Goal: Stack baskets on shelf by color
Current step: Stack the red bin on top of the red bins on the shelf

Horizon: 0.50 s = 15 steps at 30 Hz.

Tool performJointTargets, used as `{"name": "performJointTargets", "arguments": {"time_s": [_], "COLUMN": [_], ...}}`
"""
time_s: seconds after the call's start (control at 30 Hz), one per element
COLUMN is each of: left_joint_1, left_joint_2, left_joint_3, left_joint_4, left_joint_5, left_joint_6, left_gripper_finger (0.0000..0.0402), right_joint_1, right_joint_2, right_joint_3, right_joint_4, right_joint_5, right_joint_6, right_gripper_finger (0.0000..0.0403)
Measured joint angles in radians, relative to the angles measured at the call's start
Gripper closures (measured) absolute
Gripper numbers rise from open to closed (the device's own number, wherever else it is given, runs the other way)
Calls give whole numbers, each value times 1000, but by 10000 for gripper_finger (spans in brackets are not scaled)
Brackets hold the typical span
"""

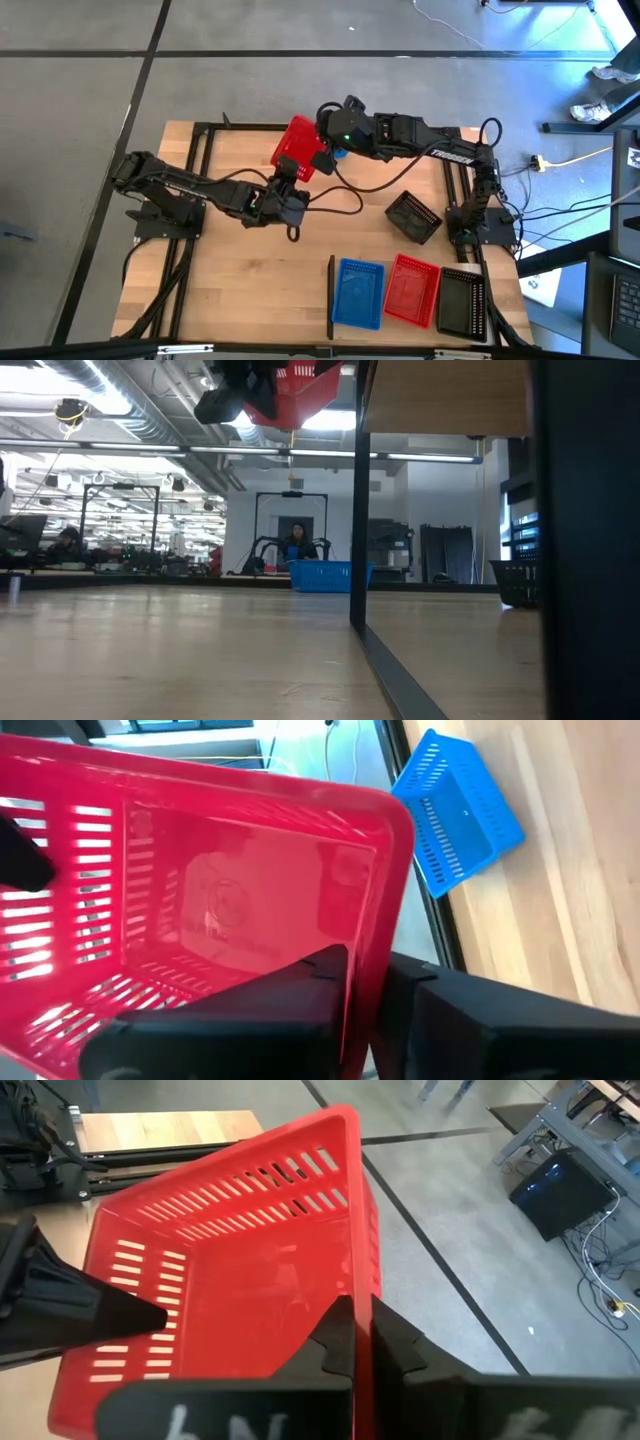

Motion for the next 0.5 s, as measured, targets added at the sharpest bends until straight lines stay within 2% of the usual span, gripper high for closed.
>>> {"name": "performJointTargets", "arguments": {"time_s": [0.2,0.5], "left_joint_1": [3,-31], "left_joint_2": [0,0], "left_joint_3": [0,0], "left_joint_4": [14,15], "left_joint_5": [-21,-14], "left_joint_6": [-27,-31], "left_gripper_finger": [361,358], "right_joint_1": [-1,-13], "right_joint_2": [1,2], "right_joint_3": [0,-1], "right_joint_4": [-3,-5], "right_joint_5": [2,1], "right_joint_6": [0,3], "right_gripper_finger": [402,403]}}
